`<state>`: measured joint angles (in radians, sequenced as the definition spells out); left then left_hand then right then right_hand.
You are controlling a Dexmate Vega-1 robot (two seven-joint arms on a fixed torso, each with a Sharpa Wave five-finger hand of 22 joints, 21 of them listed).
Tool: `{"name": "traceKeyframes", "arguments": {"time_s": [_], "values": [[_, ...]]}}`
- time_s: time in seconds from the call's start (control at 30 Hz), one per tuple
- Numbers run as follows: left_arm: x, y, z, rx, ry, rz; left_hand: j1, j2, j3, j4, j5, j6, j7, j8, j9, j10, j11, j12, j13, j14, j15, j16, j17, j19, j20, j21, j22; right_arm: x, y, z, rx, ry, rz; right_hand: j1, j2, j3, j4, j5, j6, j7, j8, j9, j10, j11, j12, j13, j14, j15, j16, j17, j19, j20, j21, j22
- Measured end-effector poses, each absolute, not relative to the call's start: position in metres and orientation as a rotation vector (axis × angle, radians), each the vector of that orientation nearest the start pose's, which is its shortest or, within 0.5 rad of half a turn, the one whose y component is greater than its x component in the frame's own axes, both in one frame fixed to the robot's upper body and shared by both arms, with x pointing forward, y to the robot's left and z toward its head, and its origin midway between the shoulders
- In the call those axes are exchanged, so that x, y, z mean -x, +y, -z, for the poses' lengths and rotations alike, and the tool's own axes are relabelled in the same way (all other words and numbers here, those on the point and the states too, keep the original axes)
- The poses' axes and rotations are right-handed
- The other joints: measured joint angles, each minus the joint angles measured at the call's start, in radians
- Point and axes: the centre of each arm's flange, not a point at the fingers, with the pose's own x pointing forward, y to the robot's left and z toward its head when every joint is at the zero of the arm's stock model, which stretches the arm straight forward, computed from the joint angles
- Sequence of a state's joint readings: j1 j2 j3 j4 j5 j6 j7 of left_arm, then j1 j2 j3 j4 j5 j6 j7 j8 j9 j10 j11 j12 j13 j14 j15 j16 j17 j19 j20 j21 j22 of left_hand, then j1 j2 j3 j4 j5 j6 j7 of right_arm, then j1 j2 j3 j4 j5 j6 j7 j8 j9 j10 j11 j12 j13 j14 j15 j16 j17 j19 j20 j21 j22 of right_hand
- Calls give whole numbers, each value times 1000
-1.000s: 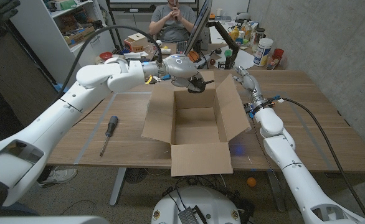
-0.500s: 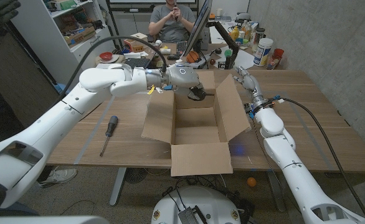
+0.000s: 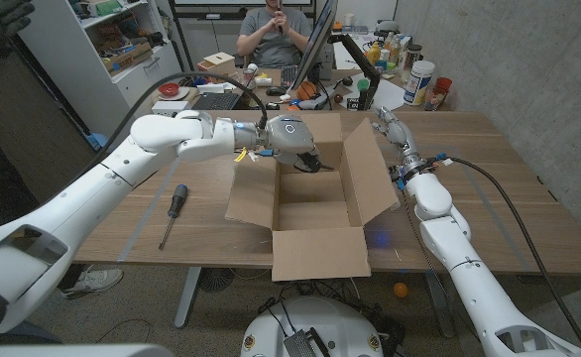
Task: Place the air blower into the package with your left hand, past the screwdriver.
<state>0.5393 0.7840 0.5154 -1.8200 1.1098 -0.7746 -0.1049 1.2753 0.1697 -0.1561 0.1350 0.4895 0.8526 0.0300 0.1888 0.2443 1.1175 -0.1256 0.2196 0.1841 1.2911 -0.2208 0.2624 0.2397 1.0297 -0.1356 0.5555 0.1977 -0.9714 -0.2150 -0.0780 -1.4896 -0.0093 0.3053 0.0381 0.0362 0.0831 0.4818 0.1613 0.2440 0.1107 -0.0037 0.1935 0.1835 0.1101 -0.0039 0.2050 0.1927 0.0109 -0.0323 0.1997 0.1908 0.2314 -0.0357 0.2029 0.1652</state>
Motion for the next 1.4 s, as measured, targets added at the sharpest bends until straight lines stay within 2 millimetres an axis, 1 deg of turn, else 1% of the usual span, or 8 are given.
{"name": "traceKeyframes", "arguments": {"time_s": [0.23, 0.33, 0.4, 0.77, 0.83, 1.13, 1.3, 1.4], "values": [[-510, 125, -75, 2975, 1870, -501, 2, 2, 0, 0, -5, 2, -2, 4, 0, 0, 0, 0, 0, 0, 0, 0, 0, 0, 0, 0, 0, -609, -249, -1, 256, -804, -74, 0, 0, 0, 0, 4, 0, 0, 0, 0, -2, -2, -8, 0, 0, 0, 0, 0, 0, 0, 0, 0], [-512, 124, -70, 2952, 1852, -489, 5, 5, 2, -2, -5, 9, -9, 5, 4, -3, -3, 0, 0, -1, -1, 0, 0, 0, 0, 0, 0, -609, -249, -1, 256, -804, -74, 0, 0, 0, 0, 4, -6, -5, 0, 0, -5, -5, -8, 0, 0, 0, 0, 0, 0, 0, 0, 0], [-513, 124, -69, 2951, 1849, -496, 7, 7, 3, -3, -6, 9, -9, 8, 5, -3, -3, 0, 0, -1, -1, 0, 0, -5, -6, 0, 0, -609, -249, -1, 256, -803, -74, 0, 0, 0, 0, 4, -6, -5, 0, 0, -5, -5, -8, 0, 0, 0, 0, 0, 0, 0, -4, 0], [-529, 123, -53, 2933, 1797, -516, 10, 9, 6, 0, -6, 9, -9, 11, 8, -3, -3, 0, 0, -2, -1, 0, 5, -7, -3, 8, 0, -612, -250, 0, 256, -798, -71, 0, 0, 0, 0, 4, -5, -5, 0, 0, -5, -5, -8, 0, 0, 0, -4, 0, 0, 0, -4, 0], [-532, 123, -51, 2928, 1788, -500, 10, 9, 6, 0, -13, 9, -9, 11, 9, -3, -3, 0, 0, -2, -1, -2, 5, -11, 0, 8, 0, -613, -250, 0, 256, -796, -70, 0, 0, 0, 0, 4, -5, -5, 0, 0, -5, -5, -8, 0, 0, 0, -4, 0, 0, 0, -4, 0], [-543, 120, -38, 2903, 1750, -487, 15, 4, 5, 0, -13, 9, -9, 11, 14, -3, -3, 0, 0, -1, -1, -4, 4, -11, 0, 8, 0, -619, -251, 1, 254, -785, -69, 0, 0, 0, 0, 4, -5, -5, 0, 0, -5, -5, -8, 0, 0, 0, -4, 3, 0, 0, -4, 0], [-549, 118, -32, 2892, 1729, -479, 22, 3, 6, 1, -13, -4, 4, 7, 18, -3, -3, -9, 0, -1, -1, -7, 4, -11, 0, 16, 0, -621, -252, 2, 253, -783, -70, 0, 0, 3, 3, 4, -5, -5, 0, 0, -5, -5, -8, 0, 0, 0, -4, 2, 0, 0, -4, 0], [-551, 117, -29, 2886, 1720, -475, 22, 3, 5, 9, -13, -9, 9, 3, 19, -3, -3, -11, 5, -1, -1, -8, 4, -11, 0, 16, 0, -622, -252, 2, 251, -782, -71, 0, 0, 3, 3, 4, -5, -5, 0, 0, -5, -5, -8, 0, 0, 0, -4, 3, 0, 0, -4, 0]]}}
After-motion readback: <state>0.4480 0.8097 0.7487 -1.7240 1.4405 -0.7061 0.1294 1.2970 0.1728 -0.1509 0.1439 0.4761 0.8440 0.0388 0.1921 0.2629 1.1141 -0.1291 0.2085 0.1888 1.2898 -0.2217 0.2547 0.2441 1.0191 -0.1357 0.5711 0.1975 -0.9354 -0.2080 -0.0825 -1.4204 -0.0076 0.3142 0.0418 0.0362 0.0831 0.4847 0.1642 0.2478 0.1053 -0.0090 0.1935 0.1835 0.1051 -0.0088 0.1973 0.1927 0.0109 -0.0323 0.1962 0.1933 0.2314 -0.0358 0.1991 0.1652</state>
